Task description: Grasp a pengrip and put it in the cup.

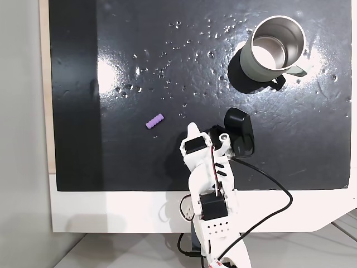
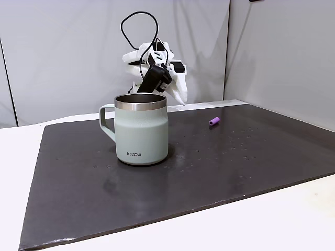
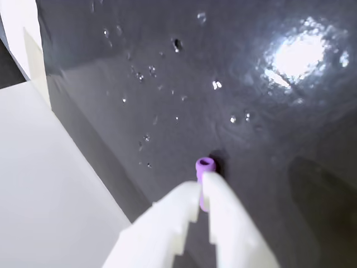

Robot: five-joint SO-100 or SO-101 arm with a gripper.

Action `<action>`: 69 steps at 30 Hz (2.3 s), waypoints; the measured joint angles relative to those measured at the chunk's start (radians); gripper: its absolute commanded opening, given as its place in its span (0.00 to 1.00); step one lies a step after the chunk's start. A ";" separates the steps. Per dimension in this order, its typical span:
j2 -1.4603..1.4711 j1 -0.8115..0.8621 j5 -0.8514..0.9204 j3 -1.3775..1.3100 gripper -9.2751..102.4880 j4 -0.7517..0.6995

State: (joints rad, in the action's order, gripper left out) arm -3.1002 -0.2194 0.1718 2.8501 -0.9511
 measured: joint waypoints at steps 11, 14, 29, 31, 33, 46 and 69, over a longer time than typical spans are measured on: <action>0.653 -0.048 -0.104 -0.437 0.08 0.028; 0.819 -0.061 -0.152 -0.546 0.10 0.028; 1.123 -0.222 -0.213 -0.681 0.23 0.028; 1.150 -0.253 -0.215 -0.704 0.23 0.028; 1.178 -0.264 -0.222 -0.729 0.25 0.028; 1.282 -0.387 -0.247 -0.799 0.30 -0.048; 1.552 -0.354 -0.235 -0.870 0.10 -0.075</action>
State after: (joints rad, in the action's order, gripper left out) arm -1.5478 -0.5737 -0.0629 1.9804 -1.0262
